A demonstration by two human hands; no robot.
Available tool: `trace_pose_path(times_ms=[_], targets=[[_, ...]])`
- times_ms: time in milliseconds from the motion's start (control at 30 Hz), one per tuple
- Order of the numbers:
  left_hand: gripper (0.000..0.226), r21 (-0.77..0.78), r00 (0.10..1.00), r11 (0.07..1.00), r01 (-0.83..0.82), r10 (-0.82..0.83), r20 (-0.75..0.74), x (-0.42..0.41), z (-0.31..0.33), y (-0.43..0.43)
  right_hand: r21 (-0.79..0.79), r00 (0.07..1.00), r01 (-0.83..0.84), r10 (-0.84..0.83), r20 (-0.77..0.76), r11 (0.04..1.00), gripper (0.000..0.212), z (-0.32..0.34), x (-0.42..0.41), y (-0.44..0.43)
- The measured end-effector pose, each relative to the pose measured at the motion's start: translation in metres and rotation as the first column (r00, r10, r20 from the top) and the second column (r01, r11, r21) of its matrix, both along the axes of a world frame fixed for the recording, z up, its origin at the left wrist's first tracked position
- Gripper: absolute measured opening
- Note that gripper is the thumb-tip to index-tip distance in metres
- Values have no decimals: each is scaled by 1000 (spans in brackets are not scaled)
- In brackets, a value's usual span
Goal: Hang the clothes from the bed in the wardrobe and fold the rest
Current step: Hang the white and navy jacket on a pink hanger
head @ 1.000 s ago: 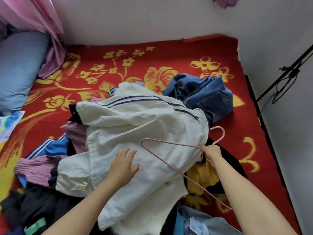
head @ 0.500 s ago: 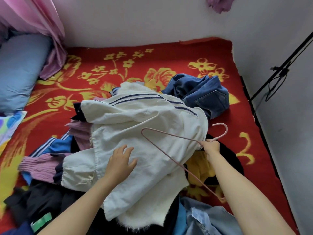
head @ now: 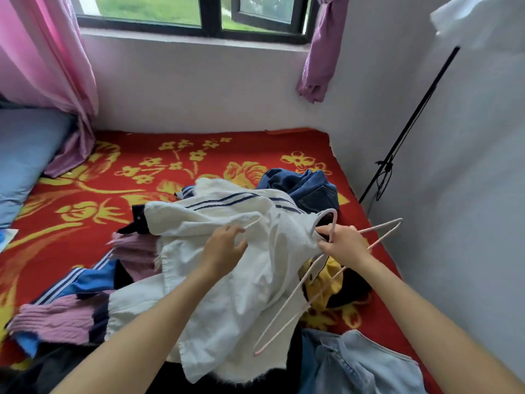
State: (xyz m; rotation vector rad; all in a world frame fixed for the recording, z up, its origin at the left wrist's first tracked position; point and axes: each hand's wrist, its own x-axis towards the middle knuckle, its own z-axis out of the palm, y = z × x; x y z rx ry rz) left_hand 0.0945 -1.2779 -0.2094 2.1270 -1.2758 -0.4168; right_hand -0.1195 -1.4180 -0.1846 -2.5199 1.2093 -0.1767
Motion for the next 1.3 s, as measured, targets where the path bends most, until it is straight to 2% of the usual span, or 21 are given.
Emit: trace_pose_path(times_ms=[100,233,333,367,500,600,667,733,867,967,1033,1133,1233,1300], targets=[[17,-120,983,985,125,-139,-121,-6,30,17,44,991,24,-29,128,999,20,42,12,47],[14,-251,888,912,324,-384,-252,3,47,70,253,916,35,-132,379,967,12,76,51,124],[22,-280,818,902,329,-420,-393,16,47,112,367,889,-38,-136,437,930,10,89,78,175],[22,-283,808,914,291,-393,-439,19,46,119,380,895,-63,-117,431,923,12,91,82,185],[22,-252,704,955,158,-288,-649,51,46,150,454,940,-155,-10,340,877,50,102,110,221],[10,-210,685,956,203,-292,-667,64,49,164,511,974,-166,61,216,843,46,96,128,235],[9,-185,685,966,182,-259,-680,67,45,171,516,988,-134,72,138,846,43,89,136,242],[7,-162,669,978,130,-207,-714,68,40,178,527,997,-70,37,73,847,50,83,141,246],[15,-162,639,984,72,-170,-750,65,34,185,511,998,-51,56,4,858,55,74,150,247],[16,-196,566,980,-19,-151,-811,63,29,186,427,996,-93,92,23,900,57,72,139,240],[17,-226,518,972,-56,-165,-839,66,28,187,324,999,-35,27,29,946,55,70,122,224],[20,-304,437,948,-91,-236,-868,78,29,190,197,988,135,-117,-100,971,63,59,89,193],[19,-403,362,912,-81,-350,-864,90,37,193,198,963,200,-156,-219,959,74,37,74,183],[18,-449,311,891,-68,-409,-858,97,42,194,219,966,201,-155,-208,955,66,21,80,180]])
